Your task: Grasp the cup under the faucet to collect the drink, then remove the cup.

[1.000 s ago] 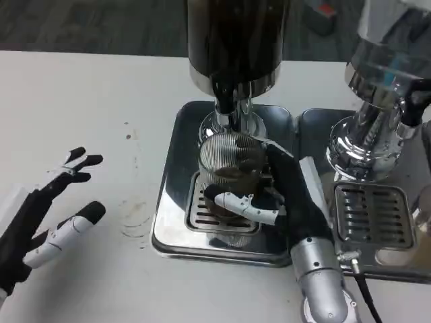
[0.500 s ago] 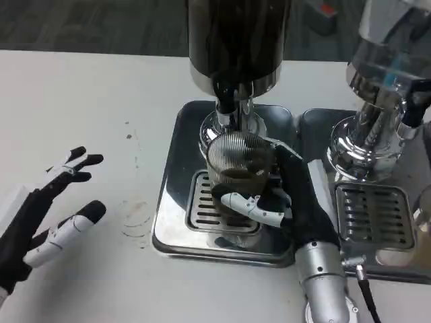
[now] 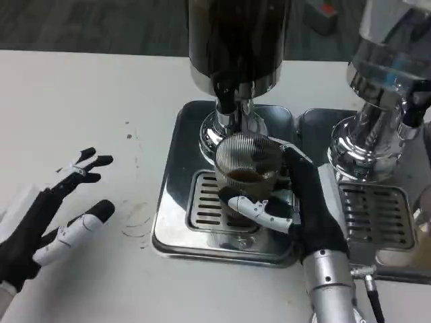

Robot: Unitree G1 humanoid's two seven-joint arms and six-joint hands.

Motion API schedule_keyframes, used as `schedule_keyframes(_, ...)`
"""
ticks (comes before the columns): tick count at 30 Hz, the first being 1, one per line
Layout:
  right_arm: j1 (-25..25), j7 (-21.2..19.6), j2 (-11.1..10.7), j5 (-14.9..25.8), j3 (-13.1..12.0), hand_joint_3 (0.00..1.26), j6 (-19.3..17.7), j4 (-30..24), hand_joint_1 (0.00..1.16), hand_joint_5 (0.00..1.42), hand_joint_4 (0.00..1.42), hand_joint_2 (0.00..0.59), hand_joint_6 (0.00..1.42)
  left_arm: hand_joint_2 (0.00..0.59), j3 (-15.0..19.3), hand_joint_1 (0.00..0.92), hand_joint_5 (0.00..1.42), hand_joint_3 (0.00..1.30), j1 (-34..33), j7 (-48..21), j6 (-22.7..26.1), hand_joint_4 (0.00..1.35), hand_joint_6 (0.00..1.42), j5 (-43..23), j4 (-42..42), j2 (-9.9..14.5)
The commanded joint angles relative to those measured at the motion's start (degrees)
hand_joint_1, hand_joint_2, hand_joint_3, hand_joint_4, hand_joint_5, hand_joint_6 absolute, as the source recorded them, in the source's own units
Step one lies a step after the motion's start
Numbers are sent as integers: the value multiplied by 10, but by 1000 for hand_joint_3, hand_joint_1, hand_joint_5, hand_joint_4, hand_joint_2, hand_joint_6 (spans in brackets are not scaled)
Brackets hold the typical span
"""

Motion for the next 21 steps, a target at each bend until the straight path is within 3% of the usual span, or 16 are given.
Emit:
schedule_keyframes(1,10,-5,12,-5,3,511,-8,-31,1080,543,554,230,678,139,-7,0,197,197,-9,-2,0,28,4,4,11,-1)
schedule_keyframes(16,67,16,-6,-21,2,519,5,-108,1083,601,587,224,770,136,-11,0,197,197,-13,9,0,28,9,17,15,-3)
schedule_keyframes(21,70,12,-2,-27,2,525,7,-106,1085,618,594,220,787,136,-11,0,197,197,-15,6,-1,28,9,15,18,-5)
